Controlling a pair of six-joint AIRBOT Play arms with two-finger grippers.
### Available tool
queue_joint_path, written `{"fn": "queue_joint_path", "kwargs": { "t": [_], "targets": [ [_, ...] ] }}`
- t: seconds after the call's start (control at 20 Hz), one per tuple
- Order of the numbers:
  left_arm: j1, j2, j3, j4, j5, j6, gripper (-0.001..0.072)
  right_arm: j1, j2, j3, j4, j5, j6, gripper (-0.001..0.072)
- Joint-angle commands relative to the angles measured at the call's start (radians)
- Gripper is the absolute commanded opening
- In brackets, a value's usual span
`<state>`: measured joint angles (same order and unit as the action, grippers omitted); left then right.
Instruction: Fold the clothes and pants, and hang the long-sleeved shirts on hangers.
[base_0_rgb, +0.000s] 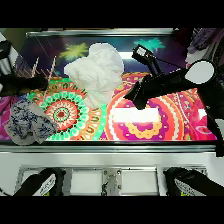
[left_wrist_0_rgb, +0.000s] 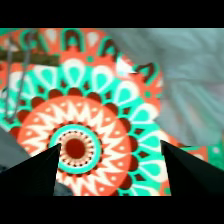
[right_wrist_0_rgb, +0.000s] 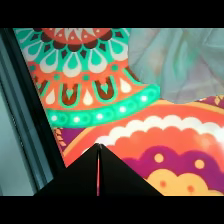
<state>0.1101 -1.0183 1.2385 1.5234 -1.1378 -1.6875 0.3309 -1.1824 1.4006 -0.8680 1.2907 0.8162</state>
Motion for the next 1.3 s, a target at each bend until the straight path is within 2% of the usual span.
{"fn": "queue_joint_path", "kwargs": {
  "t": [0.0,0.2,0.65,1.05,1.1,1.15,1.2,1.25],
  "targets": [
    [0.336,-0.102,0.0,0.017,-0.07,-0.007,0.0691,0.001,0.0,0.0,0.0,0.0,0.0,0.0014],
    [0.479,-0.269,0.0,0.018,-0.035,-0.003,0.0692,0.001,0.0,0.0,0.0,0.0,0.0,0.0014],
    [0.486,-0.495,-0.003,0.021,0.028,0.016,0.0693,0.001,0.0,0.0,0.0,0.0,0.0,0.0014],
    [0.485,-0.574,-0.003,0.018,-0.021,0.015,0.0688,0.001,0.0,0.0,0.0,0.0,0.0,0.0014],
    [0.485,-0.574,-0.003,0.019,-0.033,0.015,0.0485,0.001,0.0,0.0,0.0,0.0,0.0,0.0014],
    [0.485,-0.574,-0.003,0.021,-0.045,0.016,0.0173,0.001,0.0,0.0,0.0,0.0,0.0,0.0014],
    [0.485,-0.572,-0.002,0.021,-0.056,0.02,0.0018,0.001,0.0,0.0,0.0,0.0,0.0,0.0014],
    [0.485,-0.561,-0.002,0.019,-0.067,0.023,0.0015,0.001,0.0,0.0,0.0,0.0,0.0,0.0014]
  ]
}}
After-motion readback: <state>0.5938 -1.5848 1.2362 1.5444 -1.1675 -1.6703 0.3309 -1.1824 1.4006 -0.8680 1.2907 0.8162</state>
